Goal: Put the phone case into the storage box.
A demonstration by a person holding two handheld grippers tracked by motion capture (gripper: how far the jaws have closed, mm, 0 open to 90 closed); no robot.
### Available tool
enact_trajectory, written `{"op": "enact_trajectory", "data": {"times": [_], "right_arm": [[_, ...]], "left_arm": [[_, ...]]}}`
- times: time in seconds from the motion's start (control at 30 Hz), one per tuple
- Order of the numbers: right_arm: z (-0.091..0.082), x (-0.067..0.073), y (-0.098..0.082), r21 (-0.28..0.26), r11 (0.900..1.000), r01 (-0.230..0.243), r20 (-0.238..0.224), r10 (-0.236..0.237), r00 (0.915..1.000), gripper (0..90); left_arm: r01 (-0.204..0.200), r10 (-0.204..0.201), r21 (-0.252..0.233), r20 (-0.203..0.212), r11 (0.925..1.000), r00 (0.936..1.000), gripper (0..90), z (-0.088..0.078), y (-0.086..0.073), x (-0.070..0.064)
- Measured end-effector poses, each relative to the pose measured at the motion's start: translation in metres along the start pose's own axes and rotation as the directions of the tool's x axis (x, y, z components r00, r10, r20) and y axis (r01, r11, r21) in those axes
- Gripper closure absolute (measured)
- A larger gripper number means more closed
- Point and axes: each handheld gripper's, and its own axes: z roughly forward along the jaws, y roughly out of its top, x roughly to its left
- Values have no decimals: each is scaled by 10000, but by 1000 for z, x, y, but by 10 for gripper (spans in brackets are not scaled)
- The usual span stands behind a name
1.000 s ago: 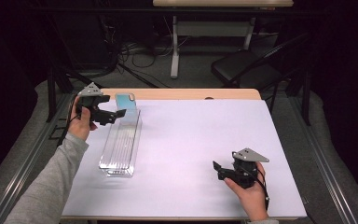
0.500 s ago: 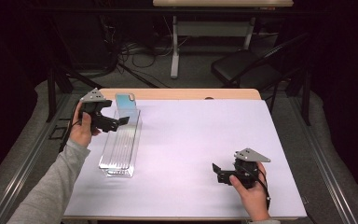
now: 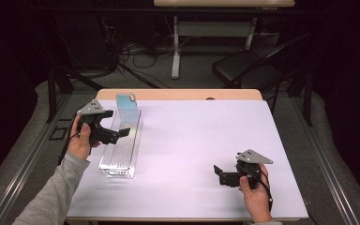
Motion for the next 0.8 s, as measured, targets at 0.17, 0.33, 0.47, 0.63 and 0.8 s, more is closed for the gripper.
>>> {"op": "enact_trajectory", "data": {"times": [0.17, 0.33, 0.47, 0.63, 0.8], "right_arm": [[-1, -1, 0, -35, 10000, 67, 49, -67, 10000, 0], [-3, 0, 0, -53, 10000, 26, 89, -25, 10000, 0], [-5, 0, 0, -97, 9999, 96, 114, -95, 9999, 0], [-6, 1, 0, -64, 9999, 147, 109, -147, 9998, 0], [-6, 2, 0, -94, 9998, 147, 82, -146, 9999, 0]], "left_arm": [[-19, 24, -225, 219, 9997, 9998, 5, -3, -4, -11], [-61, 74, -378, 350, 9993, 9994, 5, -3, -9, -21], [-80, 104, -506, 473, 9987, 9988, 5, -2, -12, -26], [-59, 93, -567, 605, 9984, 9981, 5, 1, -17, -33], [-64, 102, -730, 515, 9973, 9986, 4, 0, -21, -40]]}}
